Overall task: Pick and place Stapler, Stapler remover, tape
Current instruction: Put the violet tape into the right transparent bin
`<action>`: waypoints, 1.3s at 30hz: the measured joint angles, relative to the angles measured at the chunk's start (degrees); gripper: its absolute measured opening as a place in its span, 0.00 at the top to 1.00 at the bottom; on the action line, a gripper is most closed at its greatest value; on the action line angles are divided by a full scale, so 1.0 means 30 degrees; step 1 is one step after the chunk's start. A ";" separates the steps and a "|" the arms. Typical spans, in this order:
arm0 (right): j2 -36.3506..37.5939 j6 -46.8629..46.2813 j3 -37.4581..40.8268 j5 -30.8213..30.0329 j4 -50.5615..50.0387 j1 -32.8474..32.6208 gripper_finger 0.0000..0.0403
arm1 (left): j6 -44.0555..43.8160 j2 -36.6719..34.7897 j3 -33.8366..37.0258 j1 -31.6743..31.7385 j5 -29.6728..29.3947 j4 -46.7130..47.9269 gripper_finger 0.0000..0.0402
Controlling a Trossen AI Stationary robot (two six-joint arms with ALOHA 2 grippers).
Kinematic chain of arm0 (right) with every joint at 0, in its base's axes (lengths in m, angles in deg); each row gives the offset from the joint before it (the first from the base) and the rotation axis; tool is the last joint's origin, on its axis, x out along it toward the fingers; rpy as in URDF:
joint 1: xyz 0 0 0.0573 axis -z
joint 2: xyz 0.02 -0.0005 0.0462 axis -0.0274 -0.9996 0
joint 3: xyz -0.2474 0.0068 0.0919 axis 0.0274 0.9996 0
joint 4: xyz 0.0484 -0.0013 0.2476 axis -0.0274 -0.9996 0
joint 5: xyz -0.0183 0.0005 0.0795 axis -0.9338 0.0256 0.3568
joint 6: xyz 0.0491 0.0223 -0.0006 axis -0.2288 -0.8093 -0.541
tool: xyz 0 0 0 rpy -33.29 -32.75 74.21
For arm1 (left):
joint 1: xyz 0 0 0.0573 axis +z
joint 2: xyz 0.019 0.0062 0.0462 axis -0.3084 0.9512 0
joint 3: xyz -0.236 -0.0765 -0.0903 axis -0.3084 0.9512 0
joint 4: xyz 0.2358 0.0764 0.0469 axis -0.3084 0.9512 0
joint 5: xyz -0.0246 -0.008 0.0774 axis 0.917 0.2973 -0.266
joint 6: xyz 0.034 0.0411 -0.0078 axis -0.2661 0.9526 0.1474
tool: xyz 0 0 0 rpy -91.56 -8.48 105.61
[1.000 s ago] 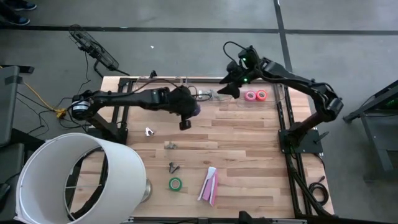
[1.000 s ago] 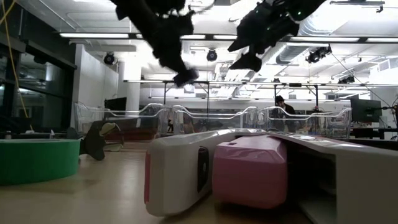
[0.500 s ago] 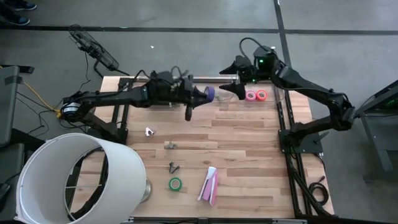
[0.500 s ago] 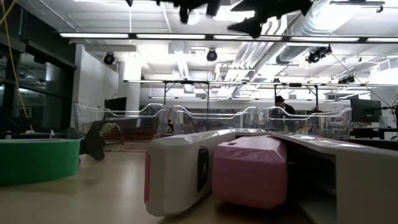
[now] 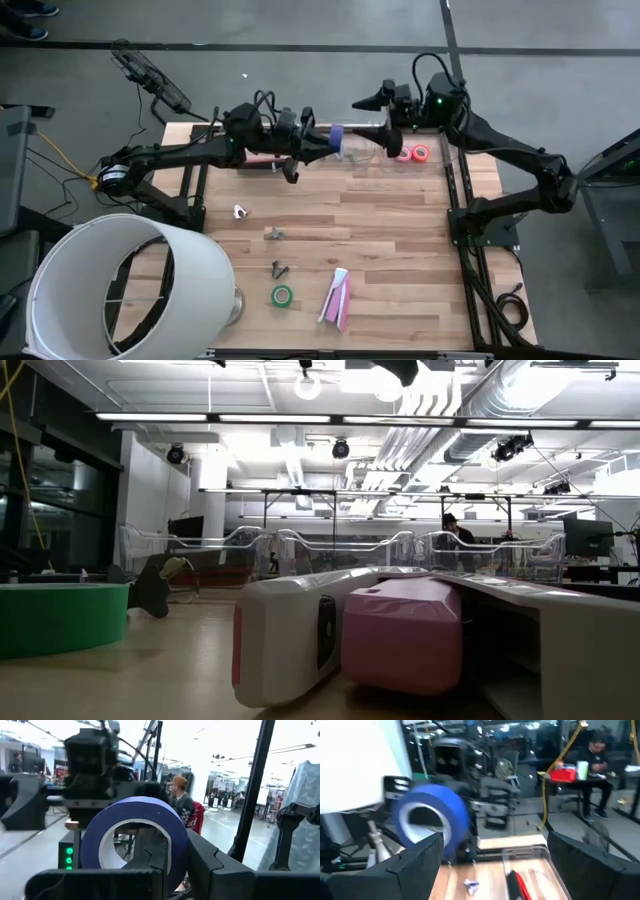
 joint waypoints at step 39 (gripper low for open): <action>-0.1377 0.0785 0.0000 -0.6894 0.1127 -0.3012 0.14 | -0.0030 0.0015 0.0022 -0.0015 -0.0325 0.0273 0.91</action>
